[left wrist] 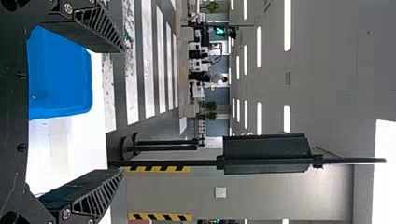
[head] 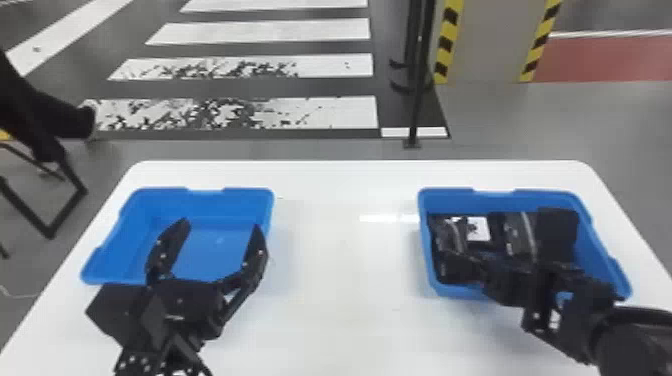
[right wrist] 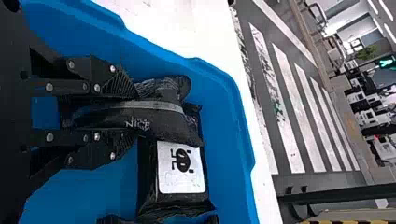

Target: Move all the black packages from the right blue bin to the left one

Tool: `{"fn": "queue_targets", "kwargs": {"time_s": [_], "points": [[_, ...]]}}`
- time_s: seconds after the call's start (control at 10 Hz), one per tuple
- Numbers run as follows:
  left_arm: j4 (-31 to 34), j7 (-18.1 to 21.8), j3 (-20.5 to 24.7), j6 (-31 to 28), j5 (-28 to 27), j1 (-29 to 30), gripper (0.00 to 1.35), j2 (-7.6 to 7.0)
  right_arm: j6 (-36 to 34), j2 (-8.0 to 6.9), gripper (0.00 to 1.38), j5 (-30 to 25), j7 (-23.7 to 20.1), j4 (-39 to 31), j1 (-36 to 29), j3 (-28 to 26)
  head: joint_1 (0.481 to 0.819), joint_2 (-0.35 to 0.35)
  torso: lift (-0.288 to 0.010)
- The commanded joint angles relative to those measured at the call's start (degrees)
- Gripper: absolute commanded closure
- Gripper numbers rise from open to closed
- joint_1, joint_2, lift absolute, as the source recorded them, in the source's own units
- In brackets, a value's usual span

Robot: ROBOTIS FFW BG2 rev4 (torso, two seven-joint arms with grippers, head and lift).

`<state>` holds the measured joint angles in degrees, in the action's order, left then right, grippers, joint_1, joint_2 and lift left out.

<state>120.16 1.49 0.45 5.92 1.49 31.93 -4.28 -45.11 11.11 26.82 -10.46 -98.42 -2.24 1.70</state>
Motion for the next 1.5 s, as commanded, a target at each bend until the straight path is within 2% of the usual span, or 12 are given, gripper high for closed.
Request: {"fn": "queue_targets", "kwargs": {"time_s": [0.0,0.2,0.4,0.5,0.6,0.8,0.9,1.1,1.4], "points": [[0.0,0.0,0.0,0.27,0.11,0.13,0.11,0.07,0.96,-0.04,1.17,-0.08,0.35,-3.74,-2.11,-1.35,0.695,0.072,-0.14],[0.0,0.0,0.12,1.68,0.79,0.27,0.11,0.07,2.65,0.05,1.17,0.26,0.35,-11.33,-6.05,-4.33,0.695,0.059,-0.14],[0.0,0.0,-0.23,2.24,2.39,0.41,0.11,0.15,7.15,0.14,1.17,1.63,-3.96,-12.03,-6.19,-7.18,0.695,0.047,-0.14],[0.0,0.0,-1.48,2.52,5.82,0.13,0.11,-0.11,11.09,0.84,1.17,5.29,-8.18,-9.64,-4.36,-7.18,0.695,0.039,-0.14],[0.0,0.0,-2.97,3.08,8.9,-0.29,0.12,-0.37,14.18,2.07,1.17,8.83,-12.92,-6.27,-1.69,-5.35,0.695,0.036,-0.14],[0.0,1.32,-4.91,4.35,20.44,-1.42,0.12,-0.9,16.29,4.89,1.17,11.91,-22.15,-2.05,3.51,1.5,0.695,0.048,-0.14],[0.28,2.55,-5.02,5.61,24.1,-2.12,0.12,-0.9,16.01,5.59,1.17,13.51,-24.53,-2.05,4.21,4.82,0.695,0.078,-0.14],[2.39,3.52,-6.17,4.21,27.98,-2.82,0.12,-1.25,14.88,6.03,1.17,17.63,-26.37,-0.78,4.92,10.76,0.695,0.146,-0.14],[2.95,5.72,-7.42,-3.53,28.33,-4.37,0.12,-1.87,14.74,6.73,1.17,21.28,-26.55,0.2,7.59,18.53,0.695,0.202,-0.14]]}}
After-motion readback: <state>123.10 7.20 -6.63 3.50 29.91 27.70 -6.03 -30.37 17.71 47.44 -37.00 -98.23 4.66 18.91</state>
